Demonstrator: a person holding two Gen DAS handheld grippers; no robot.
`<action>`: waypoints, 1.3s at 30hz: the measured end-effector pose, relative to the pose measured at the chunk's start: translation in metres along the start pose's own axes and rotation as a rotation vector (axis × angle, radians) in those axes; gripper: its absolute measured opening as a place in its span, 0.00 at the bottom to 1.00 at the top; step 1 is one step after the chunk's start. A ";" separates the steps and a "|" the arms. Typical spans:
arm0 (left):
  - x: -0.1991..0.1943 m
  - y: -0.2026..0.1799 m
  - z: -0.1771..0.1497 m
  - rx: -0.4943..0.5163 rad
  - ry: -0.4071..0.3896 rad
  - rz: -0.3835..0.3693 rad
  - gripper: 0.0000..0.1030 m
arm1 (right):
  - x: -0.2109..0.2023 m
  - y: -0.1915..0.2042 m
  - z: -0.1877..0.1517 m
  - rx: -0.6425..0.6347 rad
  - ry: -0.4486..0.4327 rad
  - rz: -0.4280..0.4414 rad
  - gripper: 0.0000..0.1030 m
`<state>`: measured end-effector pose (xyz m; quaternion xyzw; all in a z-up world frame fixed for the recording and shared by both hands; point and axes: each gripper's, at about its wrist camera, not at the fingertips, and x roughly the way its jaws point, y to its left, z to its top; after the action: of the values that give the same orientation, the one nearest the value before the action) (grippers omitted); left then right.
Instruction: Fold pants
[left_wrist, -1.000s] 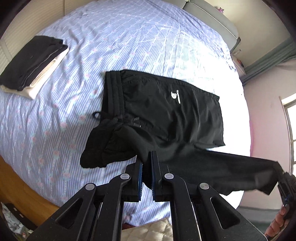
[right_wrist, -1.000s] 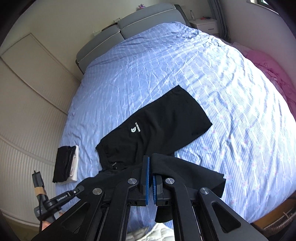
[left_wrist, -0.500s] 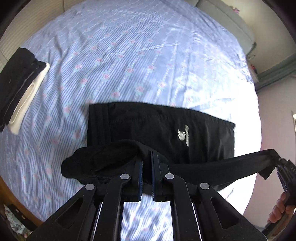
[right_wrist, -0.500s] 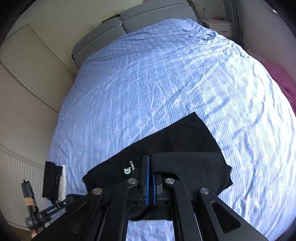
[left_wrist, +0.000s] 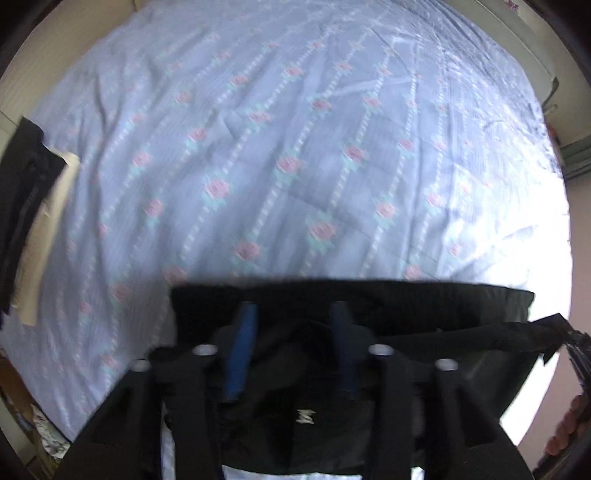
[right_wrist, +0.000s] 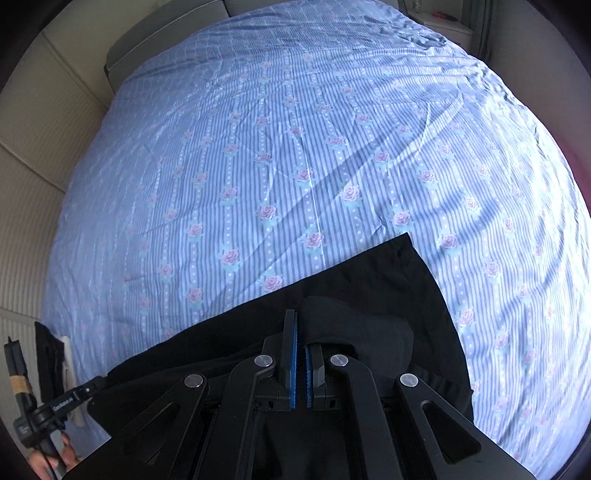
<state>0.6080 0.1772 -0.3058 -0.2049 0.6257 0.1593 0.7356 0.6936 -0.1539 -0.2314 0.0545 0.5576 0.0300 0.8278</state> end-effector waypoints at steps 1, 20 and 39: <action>-0.004 0.000 0.002 0.016 -0.022 0.008 0.63 | 0.002 -0.001 0.003 0.008 0.002 0.000 0.08; -0.095 -0.013 -0.158 0.549 -0.280 -0.028 0.68 | -0.117 -0.017 -0.119 -0.318 -0.195 0.004 0.60; -0.037 -0.198 -0.389 1.578 -0.506 0.073 0.36 | -0.112 -0.149 -0.292 0.027 0.022 -0.023 0.59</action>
<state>0.3661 -0.1879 -0.3013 0.4337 0.3756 -0.2616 0.7762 0.3793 -0.2971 -0.2554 0.0588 0.5677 0.0134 0.8210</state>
